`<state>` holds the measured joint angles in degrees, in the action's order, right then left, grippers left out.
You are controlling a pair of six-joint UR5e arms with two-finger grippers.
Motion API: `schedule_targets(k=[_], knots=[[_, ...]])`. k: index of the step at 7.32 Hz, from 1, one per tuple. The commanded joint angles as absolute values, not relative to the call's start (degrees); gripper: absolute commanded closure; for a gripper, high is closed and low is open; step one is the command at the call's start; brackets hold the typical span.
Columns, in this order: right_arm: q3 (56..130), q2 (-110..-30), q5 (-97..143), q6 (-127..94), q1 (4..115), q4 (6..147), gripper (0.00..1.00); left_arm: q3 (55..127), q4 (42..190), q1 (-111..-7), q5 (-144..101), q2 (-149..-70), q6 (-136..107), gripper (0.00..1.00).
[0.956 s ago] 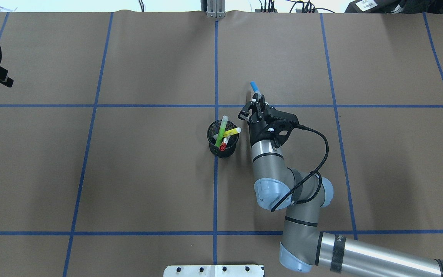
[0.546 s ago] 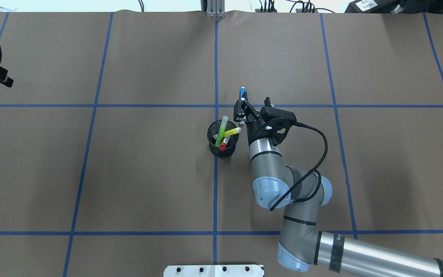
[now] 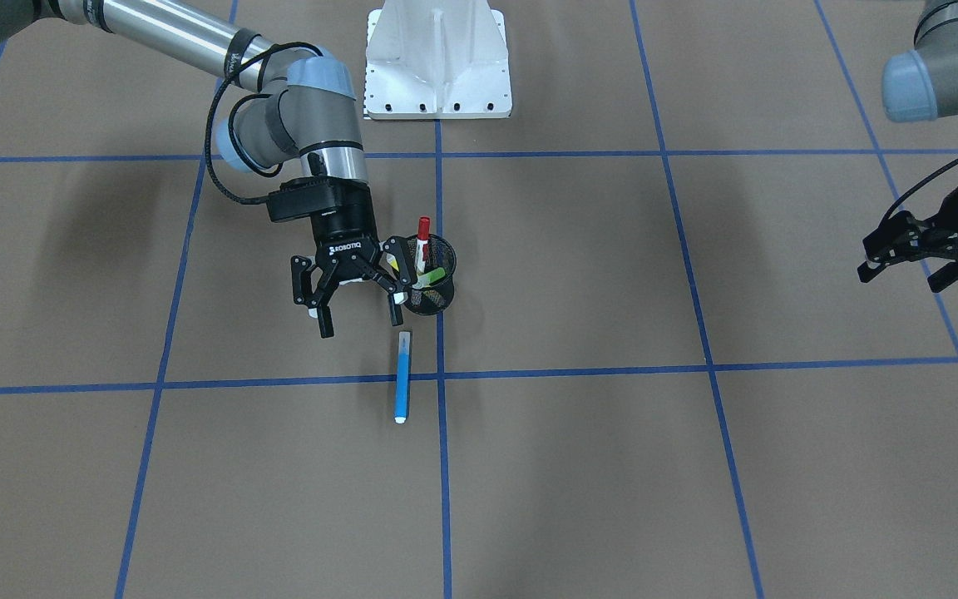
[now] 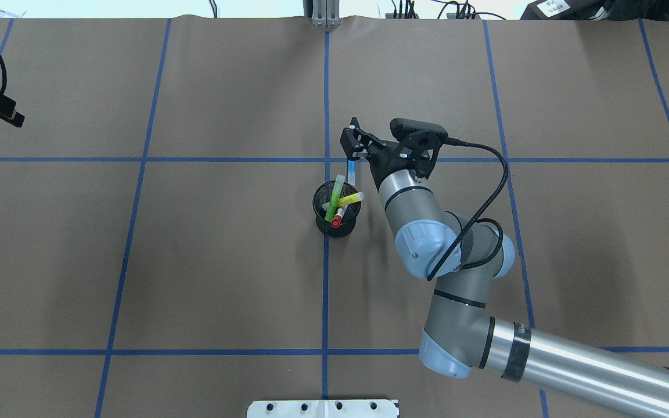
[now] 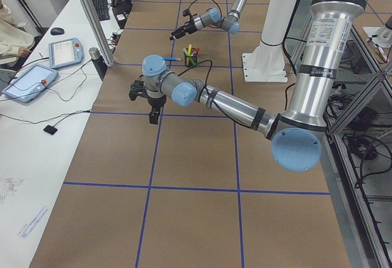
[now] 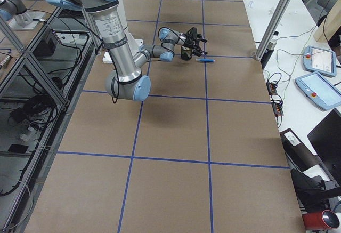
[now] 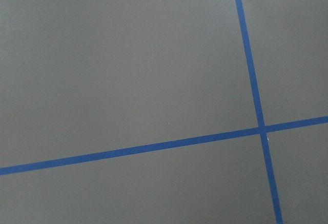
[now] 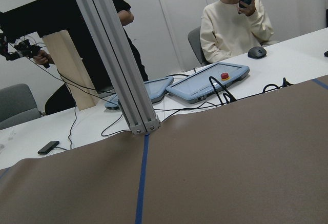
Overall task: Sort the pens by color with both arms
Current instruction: 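Open the right gripper and withdraw it while the left arm moves in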
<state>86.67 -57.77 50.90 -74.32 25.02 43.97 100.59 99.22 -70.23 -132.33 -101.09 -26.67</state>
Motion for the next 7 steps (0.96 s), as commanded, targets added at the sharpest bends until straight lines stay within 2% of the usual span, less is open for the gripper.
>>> schedule_targets(k=[1,3,5,7], knots=[[89.81,-58.01,65.85,-73.22,33.09,47.52,0.00,100.72,98.27,-70.31,-132.54,-104.48,-27.25,0.00],[97.26,-58.88,81.94,-69.80,40.75,59.96,0.00,100.55,97.30,-70.40,-132.36,-107.83,-30.13,0.00],[101.49,-60.02,97.65,-62.36,49.09,71.40,0.00,101.07,94.77,-70.49,-132.45,-112.73,-37.58,0.00],[105.54,-65.62,106.40,-53.31,53.33,77.32,0.00,103.87,91.50,-68.75,-132.36,-117.84,-48.80,0.00]])
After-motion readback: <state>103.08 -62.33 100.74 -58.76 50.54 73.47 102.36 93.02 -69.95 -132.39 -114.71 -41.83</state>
